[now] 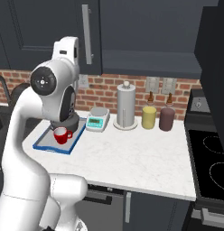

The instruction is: Pick the kettle from the counter and place it on the tray. Then pick the mug from the cabinet and place it on the tray. Then close the cabinet doors.

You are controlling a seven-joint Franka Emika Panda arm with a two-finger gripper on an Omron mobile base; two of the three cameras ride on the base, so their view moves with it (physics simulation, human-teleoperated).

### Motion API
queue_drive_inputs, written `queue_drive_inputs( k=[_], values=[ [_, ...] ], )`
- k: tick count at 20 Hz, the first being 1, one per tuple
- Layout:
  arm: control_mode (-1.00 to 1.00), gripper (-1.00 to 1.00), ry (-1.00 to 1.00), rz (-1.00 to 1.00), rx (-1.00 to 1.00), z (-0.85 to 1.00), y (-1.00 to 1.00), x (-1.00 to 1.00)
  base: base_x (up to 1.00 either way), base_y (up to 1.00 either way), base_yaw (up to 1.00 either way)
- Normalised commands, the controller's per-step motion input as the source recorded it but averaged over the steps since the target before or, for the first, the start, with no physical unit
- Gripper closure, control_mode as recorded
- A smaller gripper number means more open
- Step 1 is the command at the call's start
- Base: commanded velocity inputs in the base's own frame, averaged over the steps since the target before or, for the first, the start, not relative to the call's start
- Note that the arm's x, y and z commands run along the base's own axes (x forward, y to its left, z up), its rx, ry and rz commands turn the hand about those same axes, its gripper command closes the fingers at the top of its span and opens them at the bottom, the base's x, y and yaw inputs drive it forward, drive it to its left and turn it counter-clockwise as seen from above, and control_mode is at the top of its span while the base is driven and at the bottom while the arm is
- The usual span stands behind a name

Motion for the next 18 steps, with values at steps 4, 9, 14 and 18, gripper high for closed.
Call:
queue_drive_inputs(
  k=[4, 9, 14, 18],
  values=[
    [-1.0, -1.0, -0.03, 0.0, -0.07, 0.14, -0.03, -0.73, 0.0, 0.0, 0.0],
    [-1.0, -1.0, 0.0, 0.0, -0.02, 0.05, 0.0, -0.64, 0.0, 0.0, 0.0],
    [-1.0, -1.0, 0.0, 0.0, 0.0, 0.0, -0.1, -0.54, 0.0, 0.0, 0.0],
    [-1.0, -1.0, 0.0, 0.0, 0.0, 0.0, -0.23, -0.65, 0.0, 0.0, 0.0]
  ],
)
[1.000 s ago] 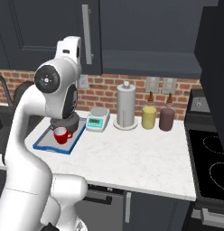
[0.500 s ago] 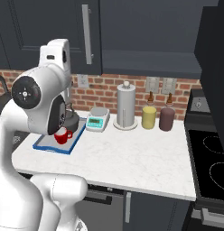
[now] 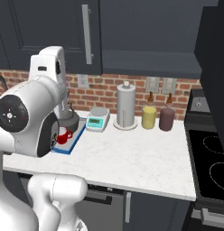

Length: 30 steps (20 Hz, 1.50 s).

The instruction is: Pick the kettle from the counter and place it on the tray. Then pick the mug from the cabinet and place it on the tray. Then close the cabinet doors.

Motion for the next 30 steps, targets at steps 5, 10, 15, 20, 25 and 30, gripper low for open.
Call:
queue_drive_inputs(
  k=[5, 10, 15, 20, 25, 30],
  values=[
    [-1.0, -1.0, -0.01, -0.08, 0.0, 0.01, -0.35, -0.5, 0.0, 0.0, 0.0],
    [-1.0, -1.0, 0.0, -0.33, 0.0, 0.0, -0.56, -0.34, 0.0, 0.0, 0.0],
    [-1.0, -1.0, 0.14, -0.55, 0.0, 0.0, -0.63, -0.15, 0.0, 0.0, 0.0],
    [-1.0, -1.0, 0.16, -0.4, 0.02, 0.0, -0.85, -0.18, 0.0, 0.0, 0.0],
    [-1.0, -1.0, 0.19, -0.33, 0.03, -0.01, -0.93, -0.36, 0.0, 0.0, 0.0],
    [-1.0, -1.0, 0.02, -0.18, 0.01, -0.02, -0.88, -0.4, 0.0, 0.0, 0.0]
  ],
)
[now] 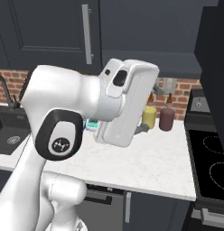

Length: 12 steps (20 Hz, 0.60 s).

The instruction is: Pick the kettle from the counter and place it on the tray. Then pick the mug from the cabinet and place it on the tray. Then close the cabinet doors.

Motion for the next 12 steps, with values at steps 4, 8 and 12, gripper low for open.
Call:
queue_drive_inputs(
  k=[4, 8, 12],
  values=[
    [-1.0, -1.0, 0.01, -0.05, 0.0, 0.0, -0.8, -0.5, 0.0, 0.0, 0.0],
    [-1.0, -1.0, -0.03, 0.0, 0.0, 0.0, -0.62, -0.72, 0.0, 0.0, 0.0],
    [-1.0, -1.0, -0.03, 0.0, 0.0, 0.0, -0.44, -0.77, 0.0, 0.0, 0.0]
  ],
)
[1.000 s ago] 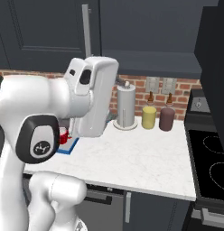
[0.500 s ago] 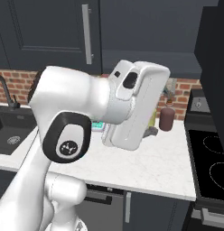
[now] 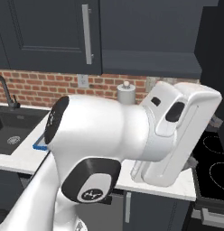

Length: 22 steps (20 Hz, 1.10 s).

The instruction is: Pick the kettle from the counter and place it on the tray. Then pick the mug from the cabinet and place it on the tray. Then close the cabinet doors.

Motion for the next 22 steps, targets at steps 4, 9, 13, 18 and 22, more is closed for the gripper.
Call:
queue_drive_inputs(
  k=[4, 9, 13, 18, 22],
  values=[
    [-1.0, -1.0, 0.05, 0.0, 0.0, 0.0, -0.44, -0.45, 0.0, 0.0, 0.0],
    [-1.0, -1.0, 0.13, 0.0, 0.0, 0.0, -0.38, -0.17, 0.0, 0.0, 0.0],
    [-1.0, -1.0, 0.24, 0.0, -0.01, 0.0, -0.4, 0.0, 0.0, 0.0, 0.0],
    [-1.0, -1.0, 0.18, 0.13, -0.01, 0.0, -0.36, 0.02, 0.0, 0.0, 0.0],
    [-1.0, -1.0, 0.05, 0.22, 0.0, 0.0, -0.3, 0.12, 0.0, 0.0, 0.0]
  ],
)
